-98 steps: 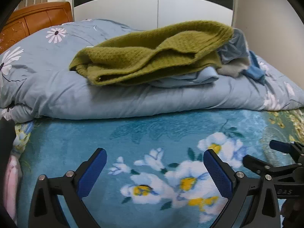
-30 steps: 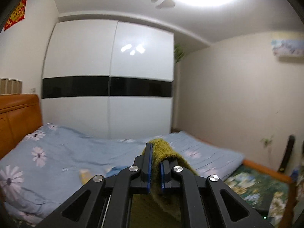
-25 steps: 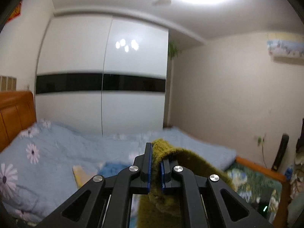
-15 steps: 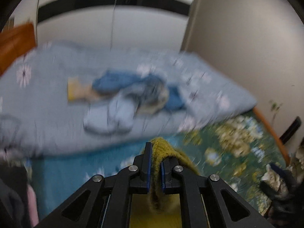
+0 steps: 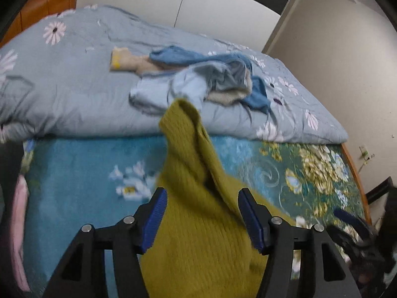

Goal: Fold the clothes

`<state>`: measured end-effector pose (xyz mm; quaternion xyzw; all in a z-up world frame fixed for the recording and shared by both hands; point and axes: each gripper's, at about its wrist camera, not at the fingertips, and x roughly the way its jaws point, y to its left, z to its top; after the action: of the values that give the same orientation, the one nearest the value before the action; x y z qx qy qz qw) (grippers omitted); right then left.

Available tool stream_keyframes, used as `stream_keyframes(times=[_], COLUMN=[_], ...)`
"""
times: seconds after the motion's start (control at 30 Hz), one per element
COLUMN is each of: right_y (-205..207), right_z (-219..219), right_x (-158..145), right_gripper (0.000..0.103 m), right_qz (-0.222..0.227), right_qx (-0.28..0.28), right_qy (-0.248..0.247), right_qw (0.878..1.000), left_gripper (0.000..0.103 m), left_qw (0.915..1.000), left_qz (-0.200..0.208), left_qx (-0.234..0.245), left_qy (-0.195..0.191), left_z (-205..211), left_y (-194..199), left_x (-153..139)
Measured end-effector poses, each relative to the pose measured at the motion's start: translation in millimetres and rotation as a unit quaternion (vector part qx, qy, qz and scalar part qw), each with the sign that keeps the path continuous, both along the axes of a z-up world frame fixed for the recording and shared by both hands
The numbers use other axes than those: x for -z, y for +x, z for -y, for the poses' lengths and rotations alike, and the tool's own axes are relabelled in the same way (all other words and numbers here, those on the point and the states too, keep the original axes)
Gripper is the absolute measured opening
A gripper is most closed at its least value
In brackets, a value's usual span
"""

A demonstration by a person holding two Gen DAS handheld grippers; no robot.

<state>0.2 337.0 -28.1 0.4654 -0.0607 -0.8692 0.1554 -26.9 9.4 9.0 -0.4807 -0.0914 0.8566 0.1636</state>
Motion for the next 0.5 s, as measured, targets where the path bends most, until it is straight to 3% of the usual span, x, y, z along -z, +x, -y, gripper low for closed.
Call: stream_keyframes(times=[0.3,0.4,0.43,0.5], right_y=[-47,-65,-71,-82], right_z=[63,79,84,92], right_x=[58,78,84,96], right_gripper=[0.101,0.084,0.073,0.069], right_qz=[0.068,0.086,0.091,0.104], right_qx=[-0.102,-0.118,-0.122,-0.128], right_qy=[0.056,0.080,0.086,0.093], right_qw=[0.991,0.986,0.985,0.982], left_gripper=[0.065,0.065,0.065,0.065], left_qw=[0.9957,0.9944,0.9943,0.9940], left_qz=[0.060,0.062,0.062,0.064], left_qx=[0.057,0.066,0.068,0.071], left_qy=[-0.041,-0.055,-0.054,-0.053], left_z=[-39,-45,-46,-49], left_y=[50,56,58,59], left_x=[72,81,83,87])
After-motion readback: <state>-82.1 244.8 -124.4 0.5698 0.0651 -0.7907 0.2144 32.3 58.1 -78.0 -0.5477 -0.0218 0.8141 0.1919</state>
